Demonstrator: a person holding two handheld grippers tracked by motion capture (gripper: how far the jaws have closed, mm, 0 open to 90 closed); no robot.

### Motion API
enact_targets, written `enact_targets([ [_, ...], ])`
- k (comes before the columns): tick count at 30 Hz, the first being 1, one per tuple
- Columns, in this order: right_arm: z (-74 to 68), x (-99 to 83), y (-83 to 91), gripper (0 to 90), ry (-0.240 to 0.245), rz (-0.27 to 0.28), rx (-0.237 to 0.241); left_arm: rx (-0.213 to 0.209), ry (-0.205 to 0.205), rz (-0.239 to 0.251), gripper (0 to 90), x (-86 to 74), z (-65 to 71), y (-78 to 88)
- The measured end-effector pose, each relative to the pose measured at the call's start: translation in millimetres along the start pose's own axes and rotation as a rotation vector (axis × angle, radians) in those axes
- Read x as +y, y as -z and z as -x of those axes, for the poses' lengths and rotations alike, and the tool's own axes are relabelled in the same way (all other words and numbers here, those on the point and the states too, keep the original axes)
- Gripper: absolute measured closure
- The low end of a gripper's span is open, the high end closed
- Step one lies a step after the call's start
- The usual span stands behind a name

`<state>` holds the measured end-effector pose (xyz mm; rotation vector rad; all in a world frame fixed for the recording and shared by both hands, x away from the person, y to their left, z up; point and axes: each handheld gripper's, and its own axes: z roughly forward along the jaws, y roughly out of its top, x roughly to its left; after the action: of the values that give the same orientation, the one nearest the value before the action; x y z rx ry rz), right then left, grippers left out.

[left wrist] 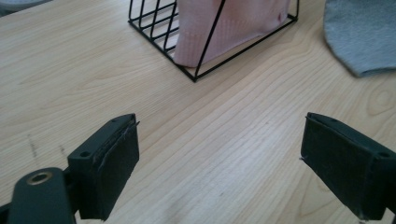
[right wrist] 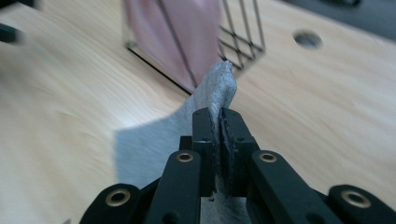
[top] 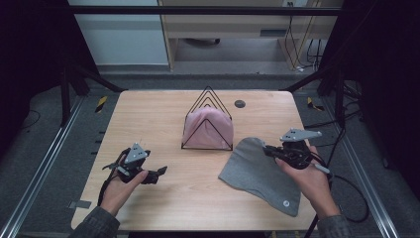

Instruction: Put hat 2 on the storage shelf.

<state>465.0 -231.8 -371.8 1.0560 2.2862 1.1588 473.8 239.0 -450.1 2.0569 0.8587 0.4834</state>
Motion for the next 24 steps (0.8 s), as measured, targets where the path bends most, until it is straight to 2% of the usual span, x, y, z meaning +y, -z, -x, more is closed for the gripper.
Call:
enact_targets([
  [2, -10.4, 11.0, 7.8, 85.7, 0.024, 0.024, 0.033, -0.020, 0.001, 0.007, 11.3, 0.6, 1.5, 0.4],
  [7, -37.5, 40.2, 18.9, 85.7, 0.116, 0.063, 0.073, -0.103, -0.024, 0.019, 11.6, 3.1, 10.0, -1.9],
  [12, -55.7, 58.9, 18.2, 85.8, 0.152, 0.094, 0.107, -0.155, -0.060, 0.005, 11.5, 5.4, 20.2, -4.9],
  [15, -63.9, 66.7, 16.7, 85.8, 0.171, 0.105, 0.123, -0.162, -0.075, 0.005, 11.3, 5.6, 23.0, -5.5],
  [16, -72.7, 75.6, 14.5, 85.8, 0.199, 0.109, 0.139, -0.162, -0.078, 0.005, 10.8, 5.6, 23.9, -5.6],
  [19, -78.7, 82.5, 12.2, 85.8, 0.216, 0.114, 0.147, -0.160, -0.086, 0.017, 10.5, 5.7, 23.8, -4.9],
  [21, -87.2, 91.8, 9.0, 85.8, 0.239, 0.122, 0.161, -0.122, -0.084, 0.032, 10.5, 5.9, 22.5, -3.7],
  [24, -96.8, 101.2, 3.2, 85.8, 0.256, 0.132, 0.177, -0.116, -0.068, 0.043, 12.0, 5.5, 19.3, -1.4],
])
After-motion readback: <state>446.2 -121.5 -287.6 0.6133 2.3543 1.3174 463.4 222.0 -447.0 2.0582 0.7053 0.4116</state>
